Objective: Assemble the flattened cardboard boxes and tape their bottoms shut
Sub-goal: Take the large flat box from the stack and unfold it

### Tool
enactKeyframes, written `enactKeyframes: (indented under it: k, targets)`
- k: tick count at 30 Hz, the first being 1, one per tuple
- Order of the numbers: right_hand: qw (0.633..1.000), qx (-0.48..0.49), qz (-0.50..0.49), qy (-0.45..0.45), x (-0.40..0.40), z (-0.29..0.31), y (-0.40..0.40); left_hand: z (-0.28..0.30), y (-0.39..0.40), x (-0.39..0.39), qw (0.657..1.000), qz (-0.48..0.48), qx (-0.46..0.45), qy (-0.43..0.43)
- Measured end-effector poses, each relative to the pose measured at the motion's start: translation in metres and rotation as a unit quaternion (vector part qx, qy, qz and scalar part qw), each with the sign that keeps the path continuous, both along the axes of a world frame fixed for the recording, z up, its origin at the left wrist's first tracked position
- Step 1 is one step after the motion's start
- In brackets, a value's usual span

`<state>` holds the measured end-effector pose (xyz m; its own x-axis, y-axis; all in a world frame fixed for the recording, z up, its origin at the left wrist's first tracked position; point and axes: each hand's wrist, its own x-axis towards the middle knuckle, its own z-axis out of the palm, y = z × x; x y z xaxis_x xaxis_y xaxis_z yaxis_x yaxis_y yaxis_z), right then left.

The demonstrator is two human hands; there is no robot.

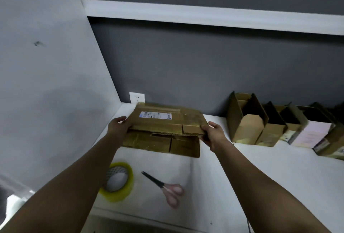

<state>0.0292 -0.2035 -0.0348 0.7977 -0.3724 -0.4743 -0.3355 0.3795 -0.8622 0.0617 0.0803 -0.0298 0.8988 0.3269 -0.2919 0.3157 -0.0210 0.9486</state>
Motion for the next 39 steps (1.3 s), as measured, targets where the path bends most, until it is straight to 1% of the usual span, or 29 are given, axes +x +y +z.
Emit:
enactKeyframes:
  k: [3,6,8,11,14,16,18,21,23,25,27,30,32,34,36,37,39]
  targets:
    - [1.0,-0.02,-0.007,-0.019,-0.034,0.02,-0.008,0.021,-0.005,-0.03,0.998,-0.018,-0.058,-0.008]
    - [0.998,-0.042,-0.004,-0.041,-0.074,0.034,-0.026,0.036,-0.013,-0.069,0.992,-0.109,-0.068,-0.015]
    - [0.997,-0.062,-0.004,-0.045,-0.105,0.04,-0.04,0.04,-0.024,-0.098,0.983,-0.156,-0.099,0.002]
    - [0.995,-0.092,-0.008,-0.036,-0.149,0.042,-0.058,0.041,-0.044,-0.13,0.973,-0.155,-0.157,0.062]
    - [0.995,-0.092,-0.012,-0.036,-0.189,0.046,-0.077,0.041,-0.065,-0.154,0.968,-0.148,-0.179,0.091]
    - [0.994,-0.097,0.042,-0.042,-0.211,0.049,-0.088,0.043,-0.075,-0.165,0.963,-0.155,-0.194,0.104]
    - [0.988,-0.088,0.109,-0.067,-0.231,0.053,-0.099,0.049,-0.085,-0.172,0.959,-0.17,-0.198,0.113]
    - [0.98,-0.05,0.154,-0.116,-0.253,0.058,-0.118,0.058,-0.093,-0.18,0.953,-0.182,-0.212,0.119]
    - [0.97,-0.085,0.193,-0.119,-0.261,0.063,-0.125,0.063,-0.095,-0.182,0.951,-0.2,-0.208,0.113]
    - [0.956,-0.164,0.221,-0.107,-0.266,0.063,-0.127,0.07,-0.1,-0.185,0.951,-0.216,-0.191,0.111]
    - [0.952,-0.215,0.192,-0.103,-0.266,0.062,-0.125,0.077,-0.106,-0.189,0.947,-0.242,-0.178,0.113]
    - [0.959,-0.235,0.131,-0.094,-0.264,0.063,-0.113,0.087,-0.12,-0.198,0.932,-0.294,-0.19,0.091]
    - [0.958,-0.256,0.092,-0.087,-0.264,0.066,-0.104,0.088,-0.129,-0.202,0.936,-0.291,-0.189,0.06]
    - [0.938,-0.334,0.052,-0.075,-0.261,0.068,-0.1,0.085,-0.135,-0.208,0.94,-0.286,-0.182,0.024]
    - [0.909,-0.411,0.041,-0.047,-0.259,0.072,-0.101,0.081,-0.137,-0.213,0.943,-0.299,-0.147,0.011]
    - [0.901,-0.43,0.047,-0.027,-0.258,0.075,-0.103,0.077,-0.137,-0.215,0.941,-0.319,-0.109,0.009]
    - [0.9,-0.43,0.065,0.016,-0.256,0.08,-0.109,0.076,-0.137,-0.219,0.933,-0.358,-0.03,0.011]
